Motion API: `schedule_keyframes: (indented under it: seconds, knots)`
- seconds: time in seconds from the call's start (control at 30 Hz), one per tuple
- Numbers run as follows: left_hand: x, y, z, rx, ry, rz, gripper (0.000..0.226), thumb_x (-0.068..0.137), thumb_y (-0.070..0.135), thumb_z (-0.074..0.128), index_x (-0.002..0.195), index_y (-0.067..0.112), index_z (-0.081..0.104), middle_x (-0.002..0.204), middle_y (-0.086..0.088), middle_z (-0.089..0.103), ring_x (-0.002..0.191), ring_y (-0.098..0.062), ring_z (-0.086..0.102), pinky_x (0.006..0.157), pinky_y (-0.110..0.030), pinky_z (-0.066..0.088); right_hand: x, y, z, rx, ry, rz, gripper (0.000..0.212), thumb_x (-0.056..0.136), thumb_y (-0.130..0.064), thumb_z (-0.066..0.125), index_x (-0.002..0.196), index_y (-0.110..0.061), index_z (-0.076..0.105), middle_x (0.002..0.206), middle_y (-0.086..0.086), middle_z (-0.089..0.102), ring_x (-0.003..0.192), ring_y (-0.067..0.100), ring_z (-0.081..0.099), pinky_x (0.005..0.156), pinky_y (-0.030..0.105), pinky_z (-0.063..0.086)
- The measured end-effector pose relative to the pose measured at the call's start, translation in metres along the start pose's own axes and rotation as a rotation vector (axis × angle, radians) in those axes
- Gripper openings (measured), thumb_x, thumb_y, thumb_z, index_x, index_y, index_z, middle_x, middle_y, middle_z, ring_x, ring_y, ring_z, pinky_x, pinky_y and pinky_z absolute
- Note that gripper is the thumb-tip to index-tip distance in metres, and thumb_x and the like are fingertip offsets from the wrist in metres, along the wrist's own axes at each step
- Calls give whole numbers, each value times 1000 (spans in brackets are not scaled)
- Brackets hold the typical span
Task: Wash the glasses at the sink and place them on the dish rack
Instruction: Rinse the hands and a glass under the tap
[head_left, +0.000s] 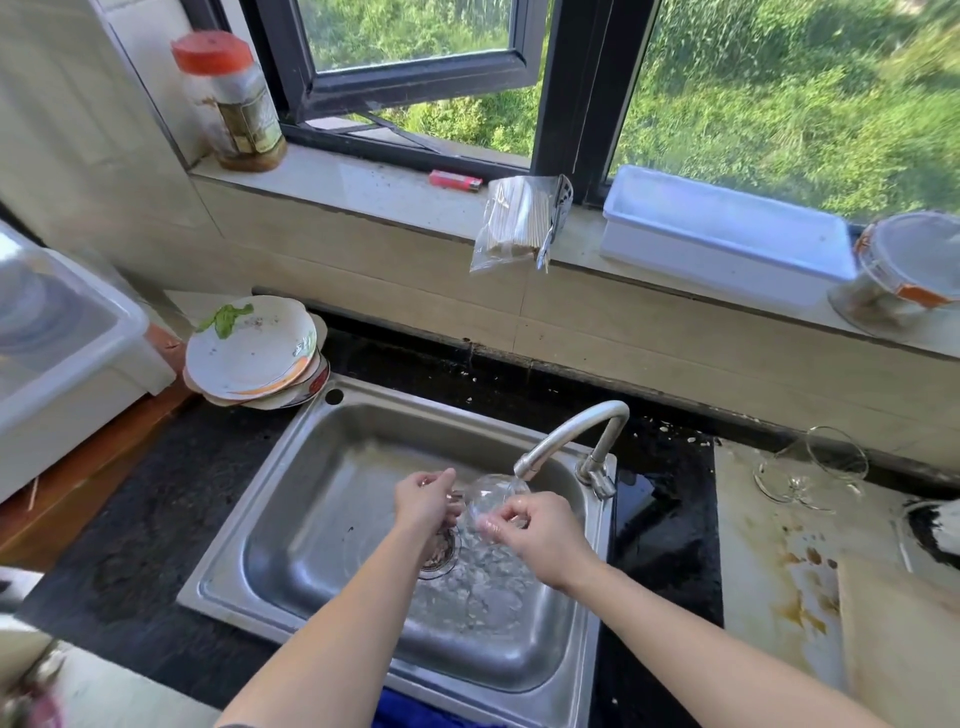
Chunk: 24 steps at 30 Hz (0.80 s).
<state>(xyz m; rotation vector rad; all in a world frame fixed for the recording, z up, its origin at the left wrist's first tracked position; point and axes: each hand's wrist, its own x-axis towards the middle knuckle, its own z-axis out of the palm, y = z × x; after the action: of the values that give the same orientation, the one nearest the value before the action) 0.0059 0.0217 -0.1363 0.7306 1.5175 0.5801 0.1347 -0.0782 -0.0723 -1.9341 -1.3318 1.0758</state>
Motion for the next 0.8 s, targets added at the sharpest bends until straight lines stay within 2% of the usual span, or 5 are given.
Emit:
schedule_keyframes:
  seconds: [0.1,0.33,0.43,0.63,0.8]
  knots:
    - [1,7,2,173,-108,-57,30,87,30,69,92,1,66,58,-8,63,38,-14,43,40,-20,32,1,7,-2,-499,23,-355,31,88,-50,57,109,-32,71,112,-11,66,103,9,55,83,32,50]
    - [8,12,-10,315,-55,-85,22,86,24,67,85,2,65,64,-8,60,43,-16,44,41,-21,30,6,26,-18,-647,105,-603,22,87,-36,60,95,-21,73,104,-8,69,95,17,65,62,33,58]
    - [-3,13,-6,380,-159,-147,19,85,14,61,67,9,62,48,-2,55,39,-13,39,40,-17,25,5,20,-8,-646,17,-503,37,89,-38,61,121,-21,65,132,-4,58,119,17,53,83,38,57]
    - [-8,16,-14,449,-184,-193,21,92,27,57,83,10,65,50,2,53,33,-7,33,36,-11,20,0,20,-14,-436,-13,-350,33,91,-40,59,119,-23,65,128,-11,59,117,8,52,99,33,47]
    - [-17,21,-10,369,-268,-223,16,92,25,45,88,11,50,60,-4,43,37,-9,26,37,-15,17,13,16,-7,136,41,144,42,80,-45,75,58,-15,56,68,5,68,82,21,71,78,48,56]
